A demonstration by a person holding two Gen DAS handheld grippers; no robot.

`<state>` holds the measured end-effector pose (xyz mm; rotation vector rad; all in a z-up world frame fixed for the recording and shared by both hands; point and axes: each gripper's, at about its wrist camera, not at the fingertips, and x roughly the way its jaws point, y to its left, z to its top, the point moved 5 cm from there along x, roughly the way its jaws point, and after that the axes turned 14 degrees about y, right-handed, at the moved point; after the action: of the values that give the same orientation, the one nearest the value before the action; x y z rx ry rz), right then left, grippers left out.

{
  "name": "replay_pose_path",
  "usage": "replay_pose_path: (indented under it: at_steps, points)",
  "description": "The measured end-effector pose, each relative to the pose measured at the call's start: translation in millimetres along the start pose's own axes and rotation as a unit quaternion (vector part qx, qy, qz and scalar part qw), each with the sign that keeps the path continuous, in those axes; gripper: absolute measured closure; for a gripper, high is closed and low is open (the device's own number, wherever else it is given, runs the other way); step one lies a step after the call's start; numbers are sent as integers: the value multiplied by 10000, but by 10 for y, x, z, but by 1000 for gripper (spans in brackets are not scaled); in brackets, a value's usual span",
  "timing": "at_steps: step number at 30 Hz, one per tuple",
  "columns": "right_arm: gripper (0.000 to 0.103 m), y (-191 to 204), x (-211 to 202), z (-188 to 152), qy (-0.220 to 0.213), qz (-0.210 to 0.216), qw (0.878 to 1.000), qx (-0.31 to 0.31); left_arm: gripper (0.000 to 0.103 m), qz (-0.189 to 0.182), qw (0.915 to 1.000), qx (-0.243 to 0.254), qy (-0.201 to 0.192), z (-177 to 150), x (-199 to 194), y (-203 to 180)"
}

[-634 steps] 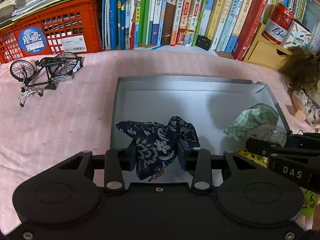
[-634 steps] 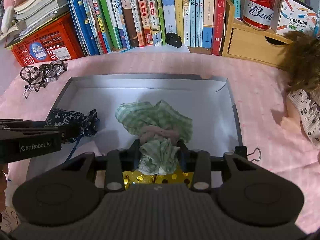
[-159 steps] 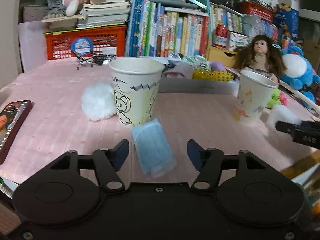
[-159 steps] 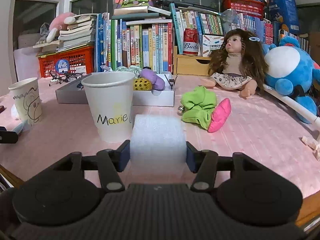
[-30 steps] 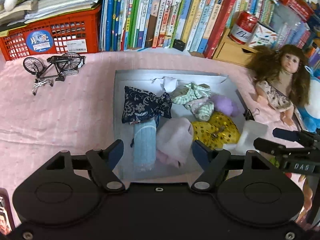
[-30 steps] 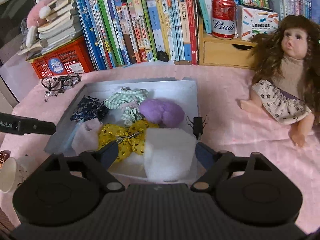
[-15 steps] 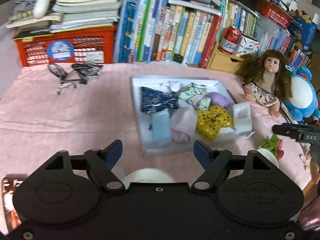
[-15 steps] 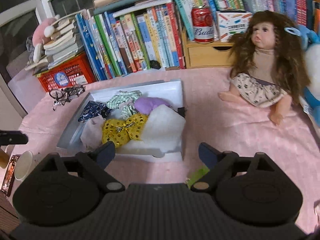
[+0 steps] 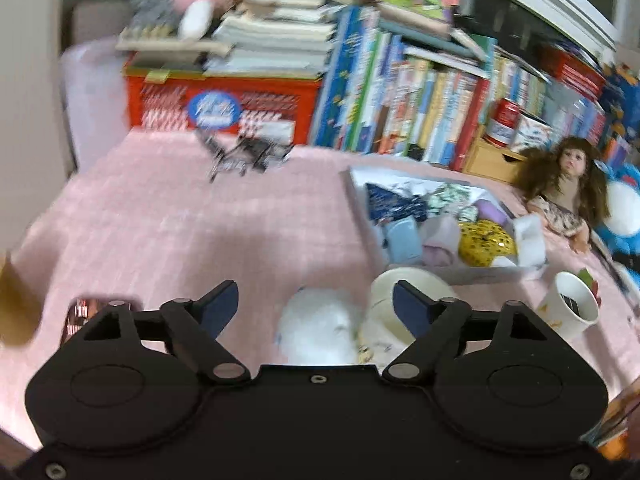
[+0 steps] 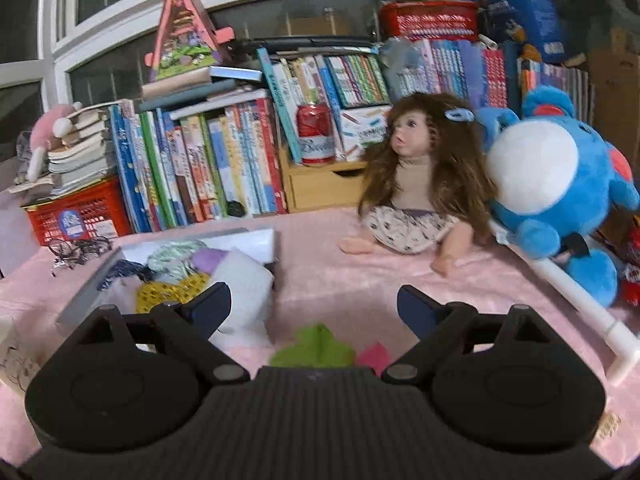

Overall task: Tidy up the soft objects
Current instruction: 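Move the left tool to the white fluffy plush while the right tool reaches the green-pink plush, then grasp the white fluffy plush with the left tool while the right tool grasps the green-pink plush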

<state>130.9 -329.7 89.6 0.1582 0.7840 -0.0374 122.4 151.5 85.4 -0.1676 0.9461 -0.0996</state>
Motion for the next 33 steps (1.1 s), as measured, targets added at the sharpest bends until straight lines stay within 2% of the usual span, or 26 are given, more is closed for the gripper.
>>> replay_pose_path:
  at_steps: [3,6,8,12,15,17,21,23,24,27,33]
  points:
    - [9,-70,41,-58,94,-41,9999,127,36,-380,9957,-767,346,0,142,269]
    - [10,-118,76,-101,217,-18,9996,201,42,-858,9835,-1436,685,-5,324,498]
    - [10,-146,116,-124,311,45,9991,292,43,-1011,9755,-1766,840,-17,467,616]
    - [12,-245,229,-175,521,179,9963,655,43,-1302,9603,-2239,1038,-46,733,730]
    - [13,-305,302,-212,672,249,9937,856,43,-1455,9539,-2384,1101,-31,875,692]
    - [14,-335,345,-233,750,249,9924,943,42,-1508,9527,-2406,1085,-19,943,665]
    - [15,-389,413,-281,851,245,9899,1104,42,-1420,9577,-2307,971,-14,1035,600]
    - [15,-413,444,-311,902,236,9887,1170,48,-1486,9549,-2371,990,-50,1087,586]
    - [15,-426,456,-315,920,233,9883,1195,59,-1460,9542,-2410,1006,-68,1107,584]
    - [15,-458,495,-335,974,237,9867,1279,62,-1422,9539,-2468,945,-100,1113,600]
    - [16,-450,543,-352,1065,274,9856,1287,63,-1209,9637,-2222,852,-151,1014,565]
